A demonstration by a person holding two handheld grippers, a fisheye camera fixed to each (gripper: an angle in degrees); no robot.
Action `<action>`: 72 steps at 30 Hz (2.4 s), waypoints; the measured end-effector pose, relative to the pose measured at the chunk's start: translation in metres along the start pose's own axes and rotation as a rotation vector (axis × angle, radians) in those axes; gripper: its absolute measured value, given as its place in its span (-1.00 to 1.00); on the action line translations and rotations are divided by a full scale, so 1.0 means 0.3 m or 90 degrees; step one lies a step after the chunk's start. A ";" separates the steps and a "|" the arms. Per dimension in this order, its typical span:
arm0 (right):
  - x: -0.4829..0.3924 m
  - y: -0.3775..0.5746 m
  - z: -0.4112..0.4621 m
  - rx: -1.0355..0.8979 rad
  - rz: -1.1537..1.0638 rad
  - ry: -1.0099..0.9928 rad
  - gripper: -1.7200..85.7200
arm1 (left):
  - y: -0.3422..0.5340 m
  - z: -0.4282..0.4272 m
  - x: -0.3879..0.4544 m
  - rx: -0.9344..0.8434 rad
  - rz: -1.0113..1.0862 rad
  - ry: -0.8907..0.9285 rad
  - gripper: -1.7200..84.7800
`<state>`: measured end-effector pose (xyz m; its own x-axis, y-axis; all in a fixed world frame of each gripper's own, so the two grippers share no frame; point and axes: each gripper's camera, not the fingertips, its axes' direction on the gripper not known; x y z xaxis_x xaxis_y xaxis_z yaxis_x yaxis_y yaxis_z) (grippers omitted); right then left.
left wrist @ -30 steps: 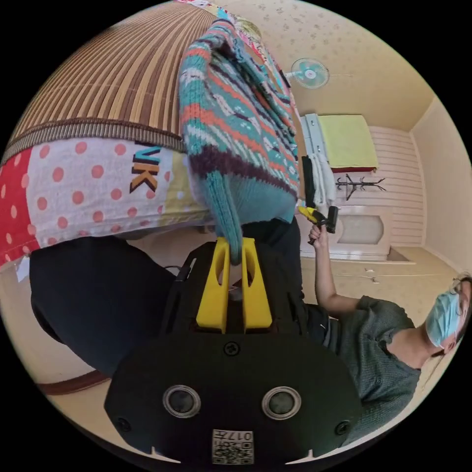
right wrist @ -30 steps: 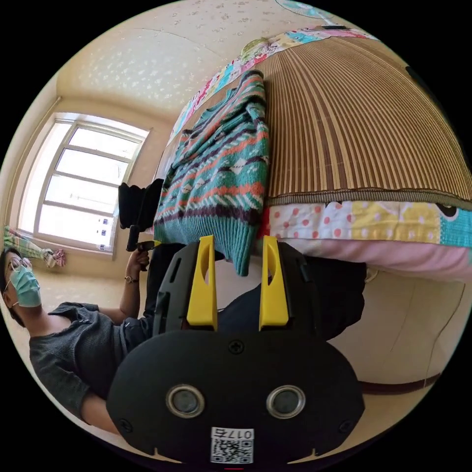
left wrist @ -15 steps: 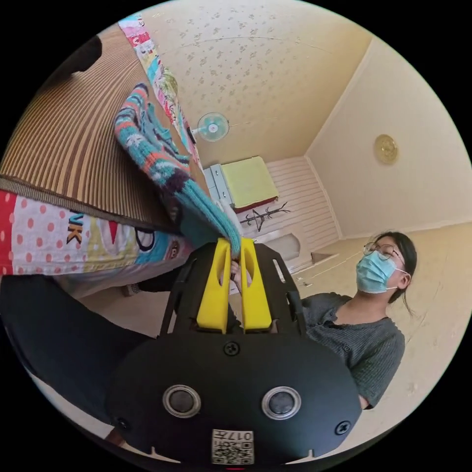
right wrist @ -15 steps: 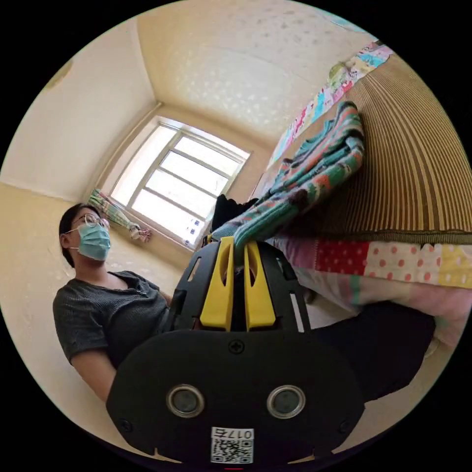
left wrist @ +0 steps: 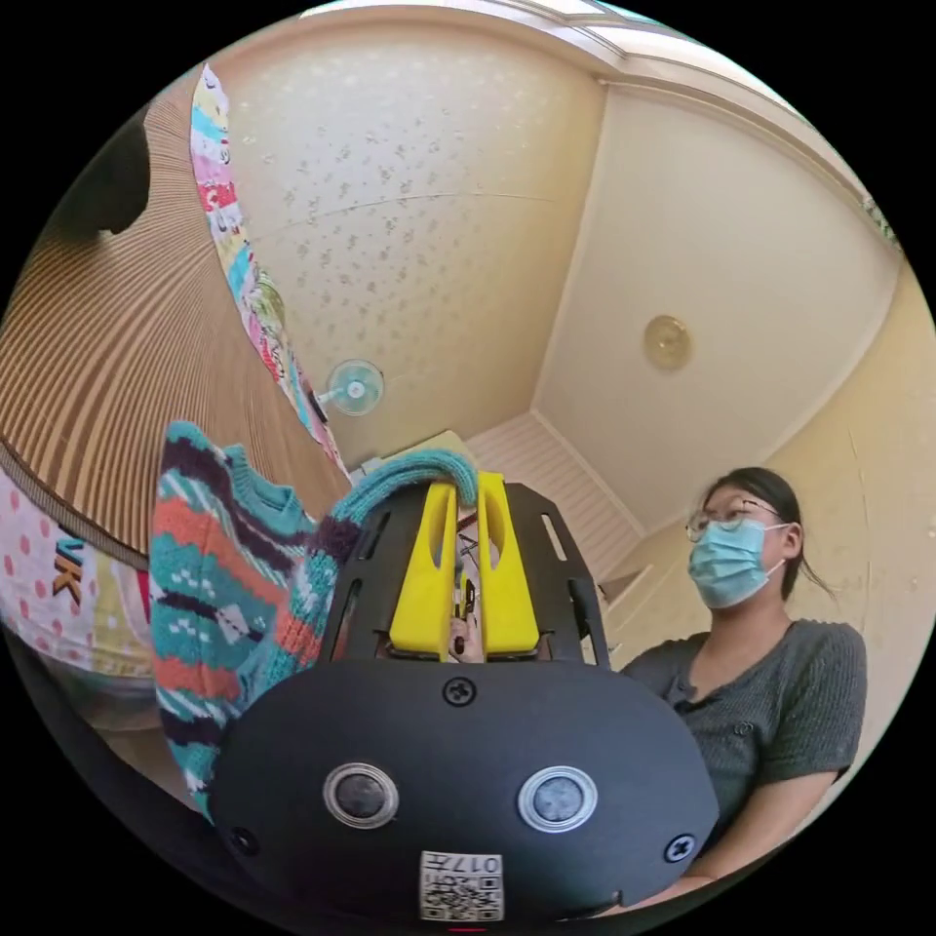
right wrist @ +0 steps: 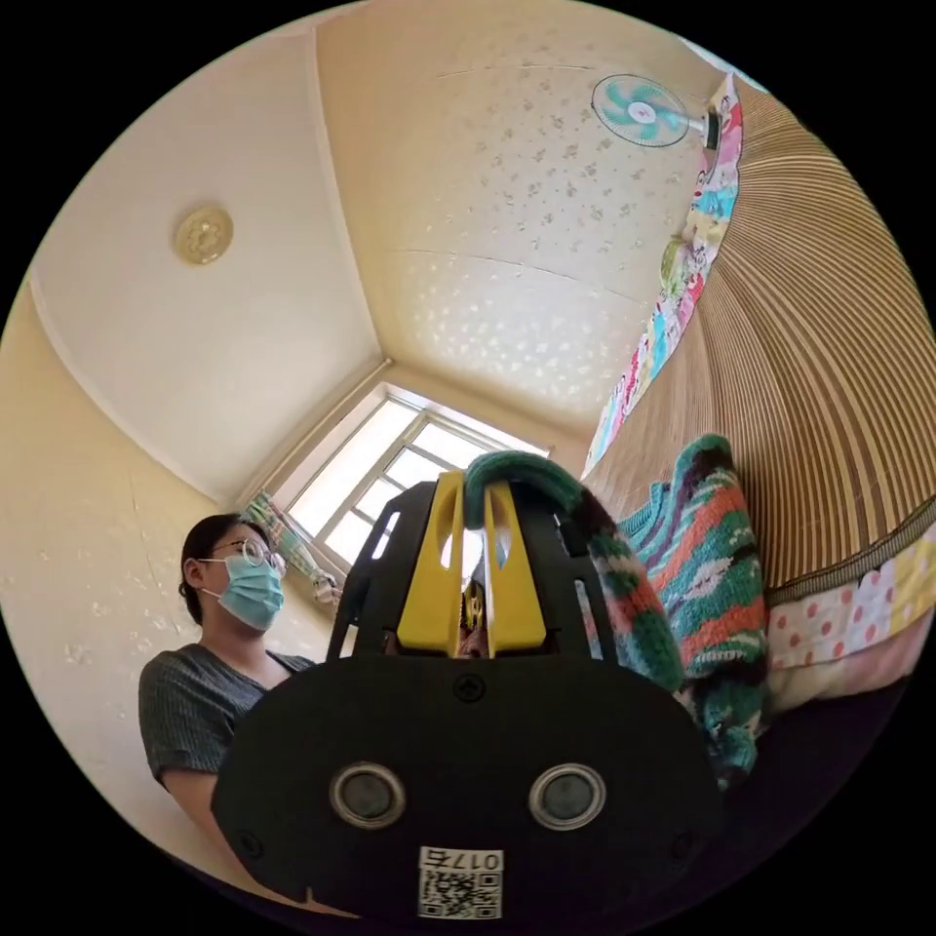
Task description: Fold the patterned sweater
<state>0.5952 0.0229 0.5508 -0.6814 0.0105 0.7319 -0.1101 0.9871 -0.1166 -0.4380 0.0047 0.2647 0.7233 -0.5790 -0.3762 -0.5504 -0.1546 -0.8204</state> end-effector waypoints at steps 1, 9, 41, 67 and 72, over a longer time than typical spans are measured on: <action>-0.002 -0.066 0.074 -0.019 -0.017 0.051 -0.93 | -0.050 0.031 -0.030 0.009 -0.010 -0.066 -0.87; 0.324 -0.279 0.575 -0.187 0.021 0.494 -0.94 | -0.161 0.188 -0.382 0.027 -0.120 -0.253 -0.78; 0.537 -0.224 0.562 -0.080 0.057 0.308 -0.95 | 0.314 0.319 -0.520 -0.425 -0.146 -0.396 -0.80; 0.250 0.034 -0.018 -0.087 0.081 0.197 -0.66 | 1.194 1.817 -0.522 -0.672 0.072 -0.109 -0.62; 0.273 0.057 0.100 -0.228 0.105 0.105 -0.57 | 1.245 1.712 -0.460 -0.671 0.107 -0.108 -0.59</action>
<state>0.5158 0.0359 0.5886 -0.5412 0.1694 0.8236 0.2686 0.9630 -0.0215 -0.5292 0.4380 -0.2110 0.6086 -0.5515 -0.5705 -0.6714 -0.7411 0.0001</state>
